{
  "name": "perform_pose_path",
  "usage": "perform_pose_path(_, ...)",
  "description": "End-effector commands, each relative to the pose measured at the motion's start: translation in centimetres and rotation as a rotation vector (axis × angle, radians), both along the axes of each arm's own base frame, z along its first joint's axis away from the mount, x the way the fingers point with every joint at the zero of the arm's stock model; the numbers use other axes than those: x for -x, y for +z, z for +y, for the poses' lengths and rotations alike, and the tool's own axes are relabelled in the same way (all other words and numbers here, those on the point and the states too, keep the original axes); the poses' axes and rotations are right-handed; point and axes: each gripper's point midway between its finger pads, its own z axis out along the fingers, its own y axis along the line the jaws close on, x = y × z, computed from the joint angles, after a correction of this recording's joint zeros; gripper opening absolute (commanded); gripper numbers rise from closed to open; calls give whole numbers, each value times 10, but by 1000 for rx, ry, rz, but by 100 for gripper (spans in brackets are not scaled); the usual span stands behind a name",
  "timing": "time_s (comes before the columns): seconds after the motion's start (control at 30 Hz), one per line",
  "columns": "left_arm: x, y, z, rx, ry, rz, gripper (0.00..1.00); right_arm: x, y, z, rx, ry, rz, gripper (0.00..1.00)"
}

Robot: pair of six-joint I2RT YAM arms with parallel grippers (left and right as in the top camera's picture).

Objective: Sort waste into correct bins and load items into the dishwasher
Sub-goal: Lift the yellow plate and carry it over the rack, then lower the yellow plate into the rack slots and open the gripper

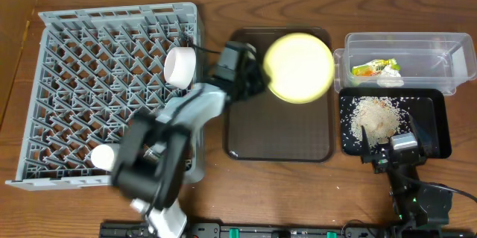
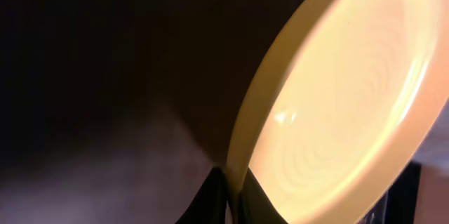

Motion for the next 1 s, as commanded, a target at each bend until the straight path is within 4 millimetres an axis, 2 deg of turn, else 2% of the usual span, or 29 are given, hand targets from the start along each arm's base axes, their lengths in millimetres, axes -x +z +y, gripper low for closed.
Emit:
perform_pose_path(0.0,-14,74,64,-162,108,-214,8,0,-1,-3,-13,-15,3,99)
perform_pose_path(0.1,-3,106,110,-267,189,-258,8,0,-1,-3,-13,-15,3,99)
perform_pose_path(0.17,12,126,158,-381,297,-271,7,0,-1,-3,-13,-15,3,99)
perform_pose_path(0.37,62,153,275,-637,638,-207,8,0,-1,-3,-13,-15,3,99)
perform_pose_path(0.43,73,154,297,-663,693,-187,8,0,-1,-3,-13,-15,3,99)
perform_pose_path(0.53,85,147,323,-701,736,-150,8,0,-1,-3,-13,-15,3,99)
perform_pose_path(0.6,92,135,339,-742,735,-109,7,0,-1,-3,-13,-15,3,99)
perform_pose_path(0.7,97,120,353,-812,701,-70,7,0,-1,-3,-13,-15,3,99)
perform_pose_path(0.77,103,114,368,-878,744,-45,7,0,-1,-3,-13,-15,3,99)
perform_pose_path(0.97,92,123,375,-926,732,-112,8,0,-1,-3,-13,-15,3,99)
